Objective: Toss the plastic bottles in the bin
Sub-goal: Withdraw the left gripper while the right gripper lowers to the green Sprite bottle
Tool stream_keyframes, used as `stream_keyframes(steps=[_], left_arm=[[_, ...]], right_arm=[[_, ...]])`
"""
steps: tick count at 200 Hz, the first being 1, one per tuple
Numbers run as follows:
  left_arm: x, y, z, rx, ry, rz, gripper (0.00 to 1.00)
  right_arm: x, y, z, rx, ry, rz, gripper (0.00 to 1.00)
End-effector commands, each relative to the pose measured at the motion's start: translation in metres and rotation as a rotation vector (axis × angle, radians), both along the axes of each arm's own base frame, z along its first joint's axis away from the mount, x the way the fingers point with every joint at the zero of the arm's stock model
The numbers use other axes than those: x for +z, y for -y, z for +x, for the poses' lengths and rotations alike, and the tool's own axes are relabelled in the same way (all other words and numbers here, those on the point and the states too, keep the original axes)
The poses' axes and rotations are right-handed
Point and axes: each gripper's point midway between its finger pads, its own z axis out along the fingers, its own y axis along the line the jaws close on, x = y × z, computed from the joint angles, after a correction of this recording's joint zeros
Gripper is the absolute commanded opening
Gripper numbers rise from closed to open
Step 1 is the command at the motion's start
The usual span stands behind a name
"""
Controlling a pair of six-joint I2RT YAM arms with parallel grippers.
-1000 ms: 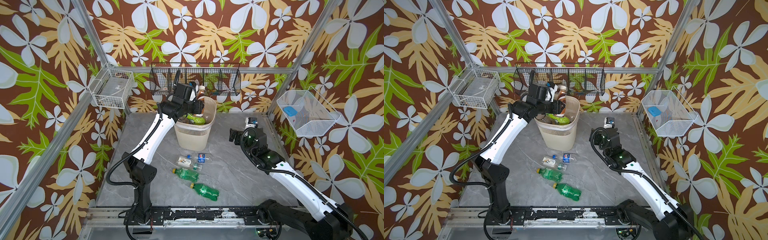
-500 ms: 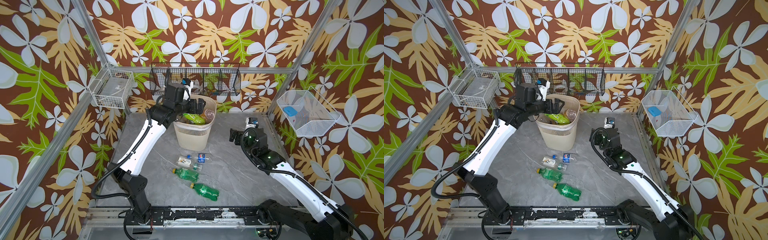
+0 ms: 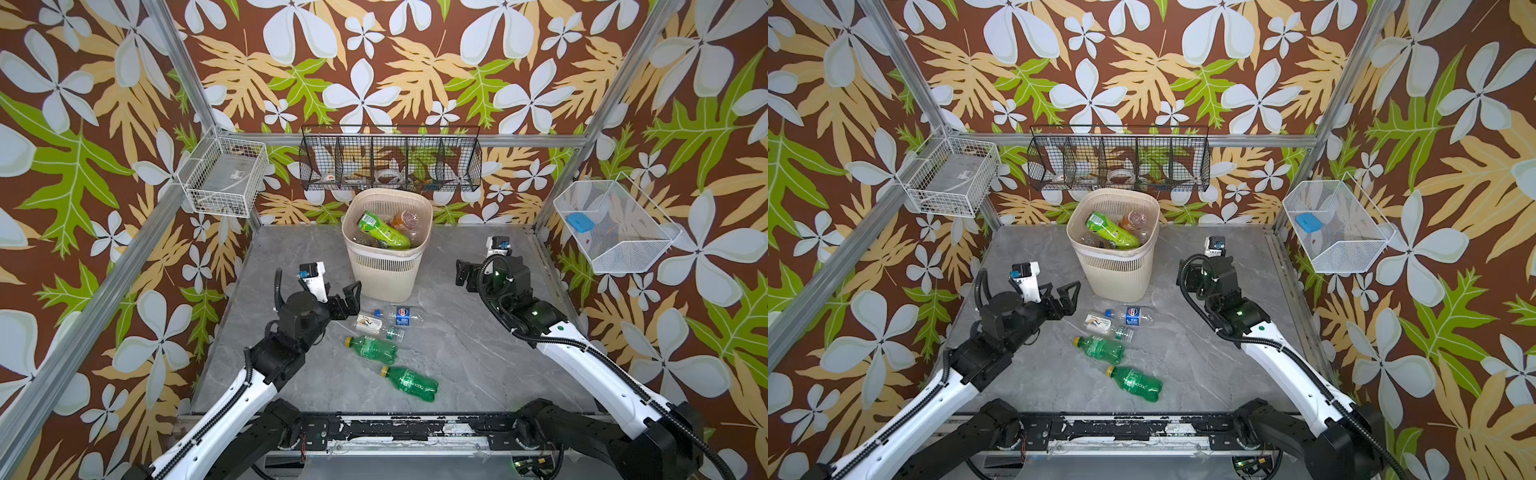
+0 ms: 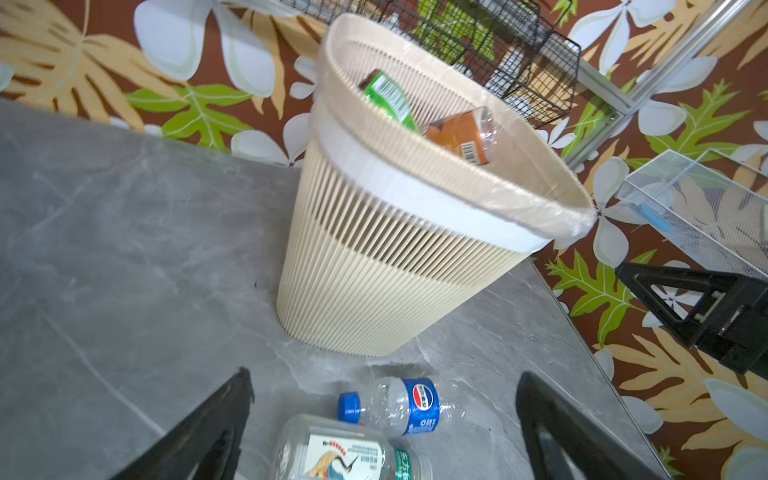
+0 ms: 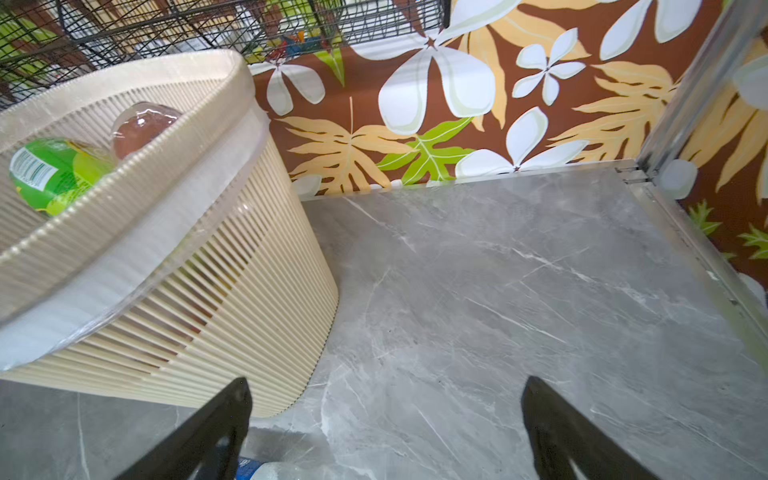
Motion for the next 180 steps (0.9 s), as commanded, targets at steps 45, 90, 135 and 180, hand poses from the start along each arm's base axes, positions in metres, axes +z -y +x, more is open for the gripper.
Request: stream_keyframes(steps=[45,90,135,180], left_arm=[[0.013,-0.007,0.005,0.072,0.023,-0.111,1.00],[0.004,-0.011,0.006,0.097,0.008,-0.117,1.00],[-0.011,-0.020,0.005,0.152,-0.026,-0.126,1.00],[-0.024,-0.026,0.004,0.194,-0.060,-0.135,1.00]], right_arm=[[0.000,-0.012,-0.002,0.062,-0.019,0.027,1.00],[-0.029,-0.039,-0.030,0.268,-0.149,0.028,0.98],[-0.082,-0.087,-0.109,0.518,-0.313,-0.066,0.98],[-0.123,-0.131,-0.191,0.754,-0.413,-0.137,0.97]])
